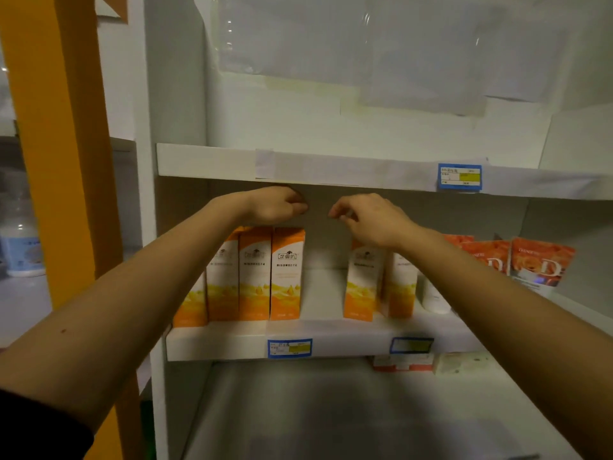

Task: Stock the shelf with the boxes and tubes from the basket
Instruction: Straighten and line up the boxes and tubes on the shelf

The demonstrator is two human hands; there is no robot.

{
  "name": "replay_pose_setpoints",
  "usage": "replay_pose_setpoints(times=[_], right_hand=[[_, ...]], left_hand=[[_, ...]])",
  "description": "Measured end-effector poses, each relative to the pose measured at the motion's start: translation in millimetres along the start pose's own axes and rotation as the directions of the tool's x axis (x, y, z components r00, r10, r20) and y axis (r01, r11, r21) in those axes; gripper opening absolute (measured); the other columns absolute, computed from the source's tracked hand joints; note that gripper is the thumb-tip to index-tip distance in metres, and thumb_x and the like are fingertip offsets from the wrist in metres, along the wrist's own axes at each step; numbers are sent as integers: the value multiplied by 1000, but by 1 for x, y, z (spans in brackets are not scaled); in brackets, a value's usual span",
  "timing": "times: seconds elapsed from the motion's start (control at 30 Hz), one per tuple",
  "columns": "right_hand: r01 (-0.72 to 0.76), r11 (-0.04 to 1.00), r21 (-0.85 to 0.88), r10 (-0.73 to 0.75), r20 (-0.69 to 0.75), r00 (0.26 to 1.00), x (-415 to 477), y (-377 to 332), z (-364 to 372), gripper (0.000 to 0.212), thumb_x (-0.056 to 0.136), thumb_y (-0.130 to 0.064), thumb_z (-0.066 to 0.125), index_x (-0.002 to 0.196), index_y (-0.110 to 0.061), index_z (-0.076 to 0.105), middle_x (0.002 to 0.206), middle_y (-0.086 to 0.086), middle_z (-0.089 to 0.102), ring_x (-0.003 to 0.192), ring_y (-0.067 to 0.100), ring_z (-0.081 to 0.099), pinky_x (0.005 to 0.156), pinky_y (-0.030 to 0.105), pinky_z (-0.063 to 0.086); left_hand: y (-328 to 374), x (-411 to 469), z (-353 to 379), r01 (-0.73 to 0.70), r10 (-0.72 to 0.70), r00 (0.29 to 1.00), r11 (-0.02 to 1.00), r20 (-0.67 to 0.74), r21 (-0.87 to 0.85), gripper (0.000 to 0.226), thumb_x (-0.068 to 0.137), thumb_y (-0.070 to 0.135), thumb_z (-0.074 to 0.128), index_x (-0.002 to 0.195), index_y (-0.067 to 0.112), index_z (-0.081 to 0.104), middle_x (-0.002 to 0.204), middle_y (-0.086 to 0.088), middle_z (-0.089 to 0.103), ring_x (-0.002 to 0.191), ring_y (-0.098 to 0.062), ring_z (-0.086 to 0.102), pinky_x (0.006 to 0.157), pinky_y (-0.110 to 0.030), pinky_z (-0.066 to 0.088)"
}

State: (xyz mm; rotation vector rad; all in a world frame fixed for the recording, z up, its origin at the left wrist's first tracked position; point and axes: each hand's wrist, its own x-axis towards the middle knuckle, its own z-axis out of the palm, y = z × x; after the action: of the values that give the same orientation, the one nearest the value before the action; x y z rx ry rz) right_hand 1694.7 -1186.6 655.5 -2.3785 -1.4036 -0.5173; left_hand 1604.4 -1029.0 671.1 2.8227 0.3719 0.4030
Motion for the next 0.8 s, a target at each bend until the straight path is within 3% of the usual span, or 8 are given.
replay_pose_setpoints(times=[0.2,0.33,0.4,0.53,0.8], right_hand=[[-139,990,-35,140,18,990,-21,37,-18,33,91,-11,45,118,-24,58,129,3,58,110,25,59,94,45,49],[-156,987,-40,157,12,988,-30,52,-25,31,90,-11,48,119,-19,58,125,3,60,111,22,57,94,40,49],[-158,987,-40,159,7,987,-33,58,-27,29,90,-14,49,118,-18,59,123,4,61,111,21,57,93,39,49],[-143,989,-42,144,2,990,-37,65,-29,25,91,-25,53,114,-19,61,118,3,62,105,19,58,85,34,47],[-113,993,-43,115,29,993,-34,66,-24,24,89,-25,55,112,-20,62,115,2,63,101,18,58,86,36,50]], left_hand=[[37,23,19,-127,125,991,991,50,32,39,98,25,39,130,6,50,137,-8,52,126,-21,47,103,-27,34],[57,45,33,-171,169,982,985,89,17,29,95,31,45,101,7,60,108,-9,61,106,-24,55,95,-35,41],[66,53,37,-170,168,979,985,115,10,38,94,33,47,111,3,62,117,-11,64,110,-26,58,99,-39,43],[77,66,38,-169,159,957,985,245,21,34,94,28,49,122,11,58,127,-10,61,110,-20,56,101,-33,39],[79,81,39,-166,139,939,984,315,62,35,91,21,56,125,12,55,127,-10,59,101,-14,52,88,-25,40]])
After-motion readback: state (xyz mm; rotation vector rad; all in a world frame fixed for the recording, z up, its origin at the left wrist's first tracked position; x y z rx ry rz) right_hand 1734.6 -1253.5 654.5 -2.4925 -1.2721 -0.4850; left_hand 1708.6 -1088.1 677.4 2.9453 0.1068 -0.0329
